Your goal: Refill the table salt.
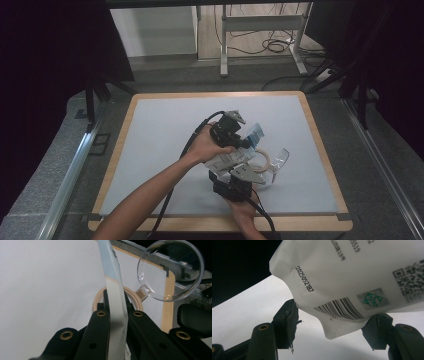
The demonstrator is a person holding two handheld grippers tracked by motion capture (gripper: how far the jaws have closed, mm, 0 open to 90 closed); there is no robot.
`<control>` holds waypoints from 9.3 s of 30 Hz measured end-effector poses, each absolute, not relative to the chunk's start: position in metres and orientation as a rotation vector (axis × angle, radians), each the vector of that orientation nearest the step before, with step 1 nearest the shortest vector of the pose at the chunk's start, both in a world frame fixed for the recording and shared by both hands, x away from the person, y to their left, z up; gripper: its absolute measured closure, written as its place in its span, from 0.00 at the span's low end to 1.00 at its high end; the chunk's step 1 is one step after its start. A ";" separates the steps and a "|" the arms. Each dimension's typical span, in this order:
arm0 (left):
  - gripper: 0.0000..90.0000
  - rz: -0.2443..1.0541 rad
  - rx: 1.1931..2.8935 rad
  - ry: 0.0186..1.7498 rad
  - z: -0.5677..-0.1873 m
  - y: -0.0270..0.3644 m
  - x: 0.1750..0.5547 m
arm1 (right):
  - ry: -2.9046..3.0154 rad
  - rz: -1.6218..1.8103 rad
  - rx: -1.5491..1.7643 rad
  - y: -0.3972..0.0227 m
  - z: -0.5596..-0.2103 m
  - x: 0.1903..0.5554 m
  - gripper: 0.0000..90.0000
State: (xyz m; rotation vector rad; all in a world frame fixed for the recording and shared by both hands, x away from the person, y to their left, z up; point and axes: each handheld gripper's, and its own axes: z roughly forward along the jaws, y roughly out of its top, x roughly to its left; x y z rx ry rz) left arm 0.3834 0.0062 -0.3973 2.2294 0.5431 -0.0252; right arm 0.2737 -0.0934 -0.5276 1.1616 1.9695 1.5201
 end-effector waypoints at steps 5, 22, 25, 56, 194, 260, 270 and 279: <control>1.00 -0.039 2.230 0.550 -0.397 0.006 0.384 | 1.954 1.520 1.152 -0.093 -0.528 0.273 0.41; 1.00 -0.058 2.304 0.537 -0.389 -0.004 0.390 | 1.847 1.544 1.136 -0.085 -0.528 0.270 0.43; 1.00 -0.044 2.328 0.536 -0.388 -0.009 0.389 | 1.849 1.548 1.142 -0.086 -0.528 0.270 0.43; 1.00 -0.005 2.423 0.535 -0.389 -0.031 0.389 | 1.795 1.632 1.236 -0.087 -0.528 0.276 0.42; 1.00 0.069 2.508 0.543 -0.383 -0.059 0.382 | 1.712 1.664 1.171 -0.090 -0.516 0.276 0.50; 1.00 0.079 2.517 0.531 -0.384 -0.056 0.379 | 1.707 1.673 1.159 -0.087 -0.515 0.274 0.50; 1.00 0.086 2.520 0.530 -0.382 -0.056 0.379 | 1.699 1.679 1.160 -0.087 -0.514 0.274 0.50; 1.00 0.087 2.521 0.531 -0.380 -0.058 0.378 | 1.675 1.691 1.170 -0.086 -0.512 0.275 0.50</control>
